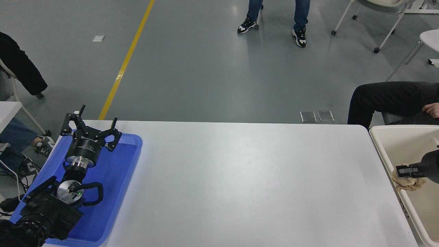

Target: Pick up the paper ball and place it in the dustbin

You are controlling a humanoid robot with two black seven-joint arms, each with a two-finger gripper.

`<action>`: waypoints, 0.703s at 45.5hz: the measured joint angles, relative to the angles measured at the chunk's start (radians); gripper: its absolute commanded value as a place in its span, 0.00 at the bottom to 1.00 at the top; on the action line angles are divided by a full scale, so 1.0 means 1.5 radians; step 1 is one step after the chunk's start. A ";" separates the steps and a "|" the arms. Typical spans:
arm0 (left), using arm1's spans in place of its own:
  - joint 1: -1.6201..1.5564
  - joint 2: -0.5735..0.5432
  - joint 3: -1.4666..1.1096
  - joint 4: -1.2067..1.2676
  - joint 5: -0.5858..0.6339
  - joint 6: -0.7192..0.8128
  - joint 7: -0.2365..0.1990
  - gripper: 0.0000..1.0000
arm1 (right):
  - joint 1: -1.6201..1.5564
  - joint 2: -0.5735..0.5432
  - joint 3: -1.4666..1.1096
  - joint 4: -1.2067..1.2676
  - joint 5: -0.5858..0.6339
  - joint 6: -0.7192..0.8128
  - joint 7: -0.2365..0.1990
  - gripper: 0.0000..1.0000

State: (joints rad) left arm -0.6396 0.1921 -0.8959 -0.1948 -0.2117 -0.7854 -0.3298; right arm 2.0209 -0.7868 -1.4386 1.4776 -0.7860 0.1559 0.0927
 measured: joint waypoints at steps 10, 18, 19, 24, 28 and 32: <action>0.000 0.001 0.000 0.000 0.000 0.000 0.001 1.00 | 0.141 0.014 -0.072 0.057 0.000 0.047 0.001 0.00; 0.000 0.001 0.000 0.000 0.000 0.000 0.001 1.00 | 0.191 0.025 -0.100 0.075 0.001 0.063 0.000 0.00; 0.000 0.001 0.000 0.000 0.000 0.000 0.001 1.00 | 0.196 0.026 -0.103 0.076 0.001 0.065 0.000 0.00; 0.000 0.002 0.000 0.000 0.000 0.000 0.002 1.00 | 0.211 0.029 -0.114 0.078 0.002 0.070 -0.001 0.00; 0.001 0.002 0.000 0.000 0.000 0.000 0.002 1.00 | 0.216 0.030 -0.122 0.076 0.002 0.072 -0.002 0.00; 0.001 0.002 0.000 0.000 0.000 0.000 0.002 1.00 | 0.218 0.029 -0.133 0.065 -0.001 0.073 -0.002 0.00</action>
State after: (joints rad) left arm -0.6386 0.1955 -0.8958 -0.1948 -0.2117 -0.7854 -0.3271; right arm 2.3479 -0.7434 -1.6377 1.5758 -0.7868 0.2657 0.0896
